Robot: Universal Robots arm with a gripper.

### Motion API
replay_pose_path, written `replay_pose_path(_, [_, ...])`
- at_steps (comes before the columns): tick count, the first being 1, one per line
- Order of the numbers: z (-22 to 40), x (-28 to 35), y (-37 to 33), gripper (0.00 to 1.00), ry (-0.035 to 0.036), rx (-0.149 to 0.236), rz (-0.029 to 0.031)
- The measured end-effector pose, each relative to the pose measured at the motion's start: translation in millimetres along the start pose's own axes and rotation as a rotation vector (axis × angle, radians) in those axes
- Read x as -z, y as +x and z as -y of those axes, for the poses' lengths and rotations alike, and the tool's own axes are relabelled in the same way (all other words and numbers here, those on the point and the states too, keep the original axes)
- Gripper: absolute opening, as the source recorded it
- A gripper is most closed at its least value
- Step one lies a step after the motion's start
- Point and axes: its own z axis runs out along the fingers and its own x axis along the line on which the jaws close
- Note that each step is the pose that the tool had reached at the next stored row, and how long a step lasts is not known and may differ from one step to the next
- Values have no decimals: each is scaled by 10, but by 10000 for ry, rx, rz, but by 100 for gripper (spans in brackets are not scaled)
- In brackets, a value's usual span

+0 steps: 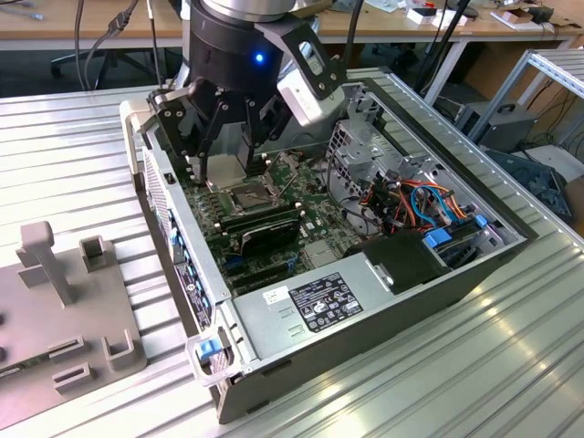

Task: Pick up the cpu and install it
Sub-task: 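Pick up the cpu and move it towards the insertion slot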

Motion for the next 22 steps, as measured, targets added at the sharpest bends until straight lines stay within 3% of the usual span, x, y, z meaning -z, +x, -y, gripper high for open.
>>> replay_pose_path(6, [5,1,-139,55,0,-1,0])
replay_pose_path(17, [17,5,-540,55,-1,1,0])
replay_pose_path(22, [22,7,-670,55,1,0,0])
